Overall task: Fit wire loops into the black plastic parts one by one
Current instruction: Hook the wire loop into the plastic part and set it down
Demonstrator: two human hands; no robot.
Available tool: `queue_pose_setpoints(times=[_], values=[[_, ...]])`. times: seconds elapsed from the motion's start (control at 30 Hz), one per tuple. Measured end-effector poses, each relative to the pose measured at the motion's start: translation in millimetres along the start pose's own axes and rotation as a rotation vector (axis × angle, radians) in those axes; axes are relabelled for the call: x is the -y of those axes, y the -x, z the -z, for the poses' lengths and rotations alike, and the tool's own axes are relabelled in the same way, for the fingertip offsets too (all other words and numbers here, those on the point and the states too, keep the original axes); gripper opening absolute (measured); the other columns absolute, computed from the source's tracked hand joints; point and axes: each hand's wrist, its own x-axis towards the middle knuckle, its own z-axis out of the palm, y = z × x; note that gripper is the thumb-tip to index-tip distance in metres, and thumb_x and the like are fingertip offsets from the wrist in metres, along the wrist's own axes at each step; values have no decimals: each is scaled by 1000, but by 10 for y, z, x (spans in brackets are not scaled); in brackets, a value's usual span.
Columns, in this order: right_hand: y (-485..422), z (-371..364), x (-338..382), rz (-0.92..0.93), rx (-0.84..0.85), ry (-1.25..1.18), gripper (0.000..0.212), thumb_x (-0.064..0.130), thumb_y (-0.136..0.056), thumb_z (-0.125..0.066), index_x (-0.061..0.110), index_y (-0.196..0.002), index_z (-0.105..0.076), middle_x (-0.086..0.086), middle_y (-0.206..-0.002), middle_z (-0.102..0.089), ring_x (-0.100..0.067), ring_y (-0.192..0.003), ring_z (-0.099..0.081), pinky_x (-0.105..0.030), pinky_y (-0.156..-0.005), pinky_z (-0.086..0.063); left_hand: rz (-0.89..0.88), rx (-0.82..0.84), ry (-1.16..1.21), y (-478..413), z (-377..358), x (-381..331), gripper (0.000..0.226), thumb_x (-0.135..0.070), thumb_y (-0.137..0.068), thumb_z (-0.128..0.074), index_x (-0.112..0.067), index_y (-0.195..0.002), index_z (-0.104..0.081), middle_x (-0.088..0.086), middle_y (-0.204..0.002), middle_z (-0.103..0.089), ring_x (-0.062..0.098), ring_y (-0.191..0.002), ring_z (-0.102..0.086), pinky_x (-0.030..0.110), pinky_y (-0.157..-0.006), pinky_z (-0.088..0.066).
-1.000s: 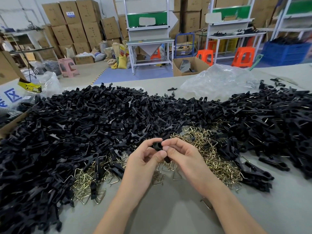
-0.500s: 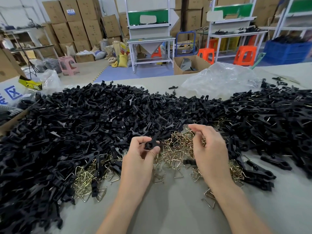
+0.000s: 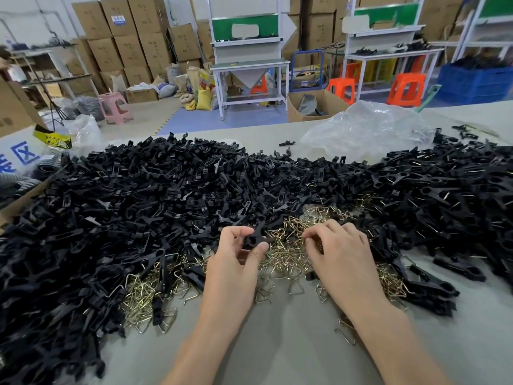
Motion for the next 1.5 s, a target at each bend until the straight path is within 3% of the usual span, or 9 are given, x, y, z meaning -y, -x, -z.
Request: queue_pose_setpoints(times=[0.37,0.5,0.57,0.63,0.73,0.93,1.1,1.37,1.5], values=[[33,10,-4,24,60,29,12,37,-98,-60,29,-99,-69,9,-99,-61,-19,-99,-52,-36,-106,-33,12,1,-12,9,12,-4,25,-41,-91,-68,-52,-102,-48,-17,-88,-74,8,-69,-68,12,-60,-43],[-20,52,-2,48,-12,-152,11,35,-100,-58,29,-102,-68,17,-100,-65,-4,-105,-51,-34,-123,-17,25,0,115,4,8,-46,27,-34,-93,-69,-52,-100,-51,-15,-90,-73,7,-79,-70,13,-64,-48],[-32,76,26,47,-54,-249,10,33,-98,-62,29,-102,-70,19,-92,-67,4,-90,-49,-22,-117,-20,16,9,158,-2,1,-58,28,-29,-94,-69,-50,-101,-52,-23,-95,-69,12,-83,-71,26,-74,-56],[-17,97,62,-6,-43,-404,9,32,-98,-63,32,-99,-72,18,-82,-71,0,-76,-54,-10,-94,-37,9,12,166,-3,9,-61,28,-28,-94,-69,-49,-102,-53,-29,-98,-66,14,-86,-71,38,-83,-57],[-18,159,112,-142,-6,-843,11,29,-98,-65,37,-95,-73,13,-84,-75,-4,-71,-70,-10,-68,-49,9,16,215,-3,13,-65,29,-29,-93,-70,-51,-100,-54,-20,-92,-69,14,-84,-71,32,-77,-58],[-63,148,155,-341,164,-1255,24,17,-93,-71,35,-109,-77,0,-98,-77,-15,-81,-76,-19,-80,-58,12,116,334,2,46,-100,28,-18,-92,-71,-41,-102,-60,3,-87,-70,13,-77,-63,23,-59,-55],[-87,133,166,-440,233,-1489,23,25,-73,-78,22,-96,-82,-6,-85,-73,-12,-76,-70,-25,-74,-60,13,167,370,7,28,-112,30,-8,-92,-70,-35,-102,-61,-1,-95,-71,14,-81,-61,22,-59,-53],[-76,95,161,-406,321,-1518,33,20,-78,-72,28,-108,-80,7,-80,-66,-6,-80,-65,-21,-81,-56,28,161,386,7,8,-114,33,-8,-91,-71,-39,-99,-63,7,-93,-69,12,-78,-61,20,-55,-53],[-90,90,145,-413,284,-1518,27,21,-72,-80,28,-98,-80,0,-83,-73,-14,-88,-73,-23,-79,-59,62,152,413,-4,19,-127,33,-6,-88,-73,-38,-96,-66,18,-99,-67,11,-77,-61,16,-52,-51]])
